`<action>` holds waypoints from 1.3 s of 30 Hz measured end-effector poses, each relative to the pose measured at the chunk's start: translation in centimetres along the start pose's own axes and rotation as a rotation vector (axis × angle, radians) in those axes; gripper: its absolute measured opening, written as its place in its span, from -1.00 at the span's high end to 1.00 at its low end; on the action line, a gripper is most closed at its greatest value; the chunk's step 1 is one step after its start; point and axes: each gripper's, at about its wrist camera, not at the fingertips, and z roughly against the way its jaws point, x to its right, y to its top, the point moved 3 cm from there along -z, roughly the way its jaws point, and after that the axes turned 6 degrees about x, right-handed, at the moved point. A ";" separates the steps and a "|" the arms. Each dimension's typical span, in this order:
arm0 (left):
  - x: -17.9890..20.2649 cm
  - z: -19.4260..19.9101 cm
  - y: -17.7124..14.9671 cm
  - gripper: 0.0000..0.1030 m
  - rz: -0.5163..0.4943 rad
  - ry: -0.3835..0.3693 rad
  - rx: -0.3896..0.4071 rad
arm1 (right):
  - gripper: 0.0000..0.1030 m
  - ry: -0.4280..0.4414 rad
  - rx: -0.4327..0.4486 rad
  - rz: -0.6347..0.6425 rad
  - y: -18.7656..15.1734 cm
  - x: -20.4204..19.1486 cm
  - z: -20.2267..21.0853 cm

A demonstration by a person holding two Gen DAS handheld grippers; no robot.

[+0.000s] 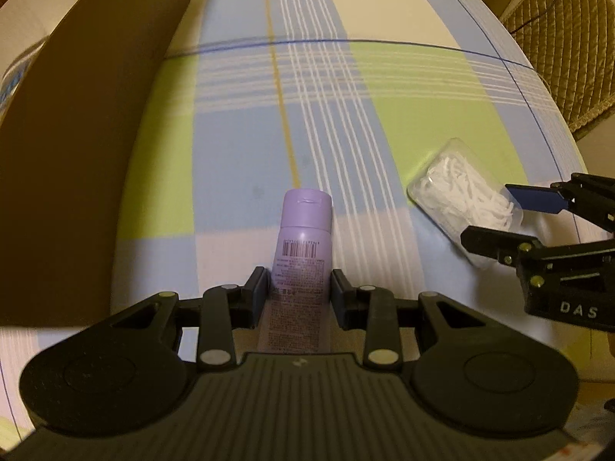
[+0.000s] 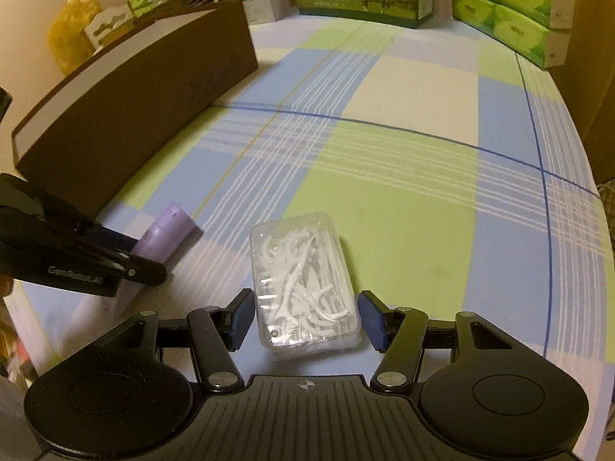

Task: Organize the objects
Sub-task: 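Lift and carry the purple tube and floss box with both tools toward the brown box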

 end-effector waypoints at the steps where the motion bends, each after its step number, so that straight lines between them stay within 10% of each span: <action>1: 0.0 0.1 -0.2 0.42 0.008 0.001 0.005 | -0.09 -0.006 0.001 0.012 0.0 -0.2 0.0; 39: -0.7 1.9 -0.4 0.45 0.020 -0.018 0.064 | -0.05 -0.023 -0.003 -0.058 1.1 -1.8 -0.3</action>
